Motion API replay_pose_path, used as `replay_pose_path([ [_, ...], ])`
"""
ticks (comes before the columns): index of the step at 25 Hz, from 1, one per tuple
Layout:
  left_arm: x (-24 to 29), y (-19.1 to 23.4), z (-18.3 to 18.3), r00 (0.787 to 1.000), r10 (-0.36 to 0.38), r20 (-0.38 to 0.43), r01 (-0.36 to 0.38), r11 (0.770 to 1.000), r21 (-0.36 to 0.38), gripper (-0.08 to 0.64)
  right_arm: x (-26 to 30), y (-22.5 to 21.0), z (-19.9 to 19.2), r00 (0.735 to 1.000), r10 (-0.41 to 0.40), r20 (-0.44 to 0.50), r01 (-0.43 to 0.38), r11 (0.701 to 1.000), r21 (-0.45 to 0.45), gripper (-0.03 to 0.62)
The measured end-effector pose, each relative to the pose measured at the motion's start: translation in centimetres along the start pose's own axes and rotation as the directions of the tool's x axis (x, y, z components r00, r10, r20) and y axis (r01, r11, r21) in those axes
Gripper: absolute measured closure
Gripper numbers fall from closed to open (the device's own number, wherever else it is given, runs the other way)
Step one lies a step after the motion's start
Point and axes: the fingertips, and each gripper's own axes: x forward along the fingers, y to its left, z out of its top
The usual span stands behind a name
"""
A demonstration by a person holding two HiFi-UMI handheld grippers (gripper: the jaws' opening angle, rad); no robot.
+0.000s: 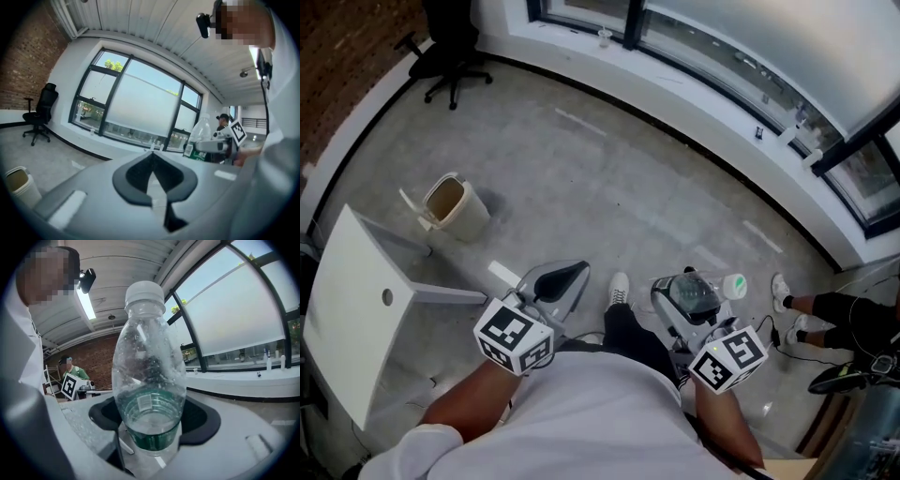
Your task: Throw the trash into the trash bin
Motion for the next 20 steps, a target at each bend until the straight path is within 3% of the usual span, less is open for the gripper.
replay_pose_path([
  [7, 4.0, 3.7, 1.4, 0.997, 0.083, 0.006, -0.083, 0.997, -0.006, 0.552, 6.3, -4.4, 1.6, 0.996, 0.092, -0.022, -0.092, 0.996, -0.001, 0.264],
  [13, 10.1, 6.6, 4.0, 0.992, 0.13, 0.0, -0.129, 0.985, -0.114, 0.552, 10.5, -9.4, 5.0, 0.986, 0.167, -0.022, -0.166, 0.986, 0.015, 0.264],
  [20, 16.7, 7.5, 6.3, 0.99, 0.138, -0.005, -0.138, 0.988, -0.068, 0.552, 13.2, -14.5, 7.2, 0.976, 0.215, -0.021, -0.214, 0.977, 0.015, 0.264],
])
